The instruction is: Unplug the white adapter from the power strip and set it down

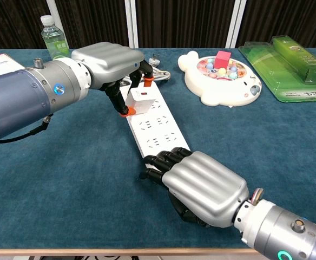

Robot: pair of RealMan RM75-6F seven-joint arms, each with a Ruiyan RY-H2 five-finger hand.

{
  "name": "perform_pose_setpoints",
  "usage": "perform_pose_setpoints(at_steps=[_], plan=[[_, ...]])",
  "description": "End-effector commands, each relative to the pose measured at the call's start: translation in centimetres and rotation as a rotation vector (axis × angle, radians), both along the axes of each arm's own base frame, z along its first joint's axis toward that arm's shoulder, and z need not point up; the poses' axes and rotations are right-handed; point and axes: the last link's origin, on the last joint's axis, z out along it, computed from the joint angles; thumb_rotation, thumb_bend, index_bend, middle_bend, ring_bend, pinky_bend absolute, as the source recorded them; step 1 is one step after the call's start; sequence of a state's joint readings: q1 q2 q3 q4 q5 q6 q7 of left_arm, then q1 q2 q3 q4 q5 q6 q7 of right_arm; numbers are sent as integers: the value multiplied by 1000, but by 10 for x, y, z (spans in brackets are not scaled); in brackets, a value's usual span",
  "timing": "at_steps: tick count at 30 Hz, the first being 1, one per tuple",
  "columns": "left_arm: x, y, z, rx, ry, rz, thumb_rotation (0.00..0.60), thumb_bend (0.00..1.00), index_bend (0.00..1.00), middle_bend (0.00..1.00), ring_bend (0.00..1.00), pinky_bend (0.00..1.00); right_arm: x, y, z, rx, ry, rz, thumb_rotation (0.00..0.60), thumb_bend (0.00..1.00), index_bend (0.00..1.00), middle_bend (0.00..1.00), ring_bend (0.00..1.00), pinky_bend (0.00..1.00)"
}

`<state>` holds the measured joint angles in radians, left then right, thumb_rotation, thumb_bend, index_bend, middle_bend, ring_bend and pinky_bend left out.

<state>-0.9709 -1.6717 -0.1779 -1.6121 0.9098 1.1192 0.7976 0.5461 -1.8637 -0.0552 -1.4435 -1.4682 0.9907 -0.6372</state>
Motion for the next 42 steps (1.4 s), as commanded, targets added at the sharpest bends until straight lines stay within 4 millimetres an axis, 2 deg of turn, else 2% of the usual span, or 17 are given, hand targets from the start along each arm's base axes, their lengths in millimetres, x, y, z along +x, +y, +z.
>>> perform_pose_setpoints(at_steps=[1, 14, 21, 31, 36, 42], plan=[[0, 0, 0, 0, -2, 0, 600, 313, 678, 726, 291, 210, 0, 0, 0, -1, -2, 0, 600, 966, 195, 190, 182, 188], [5, -1, 1, -2, -23, -8, 600, 313, 679, 728, 300, 215, -1, 0, 1, -5, -4, -2, 600, 966, 195, 190, 182, 188], [9, 3, 9, 23, -54, -9, 600, 313, 676, 728, 300, 216, 5, -2, 6, -30, -29, 8, 600, 966, 195, 190, 182, 188], [8, 4, 21, 35, -113, 17, 600, 313, 675, 728, 300, 216, 22, -17, 27, -139, -124, 30, 600, 966, 195, 190, 182, 178], [2, 3, 22, 35, -97, 14, 600, 313, 673, 725, 300, 215, 25, -28, 42, -202, -150, 33, 600, 966, 195, 190, 182, 168], [-15, -2, 23, 28, -74, 35, 600, 313, 671, 722, 300, 219, 22, -40, 62, -271, -155, 36, 600, 966, 183, 190, 173, 163]])
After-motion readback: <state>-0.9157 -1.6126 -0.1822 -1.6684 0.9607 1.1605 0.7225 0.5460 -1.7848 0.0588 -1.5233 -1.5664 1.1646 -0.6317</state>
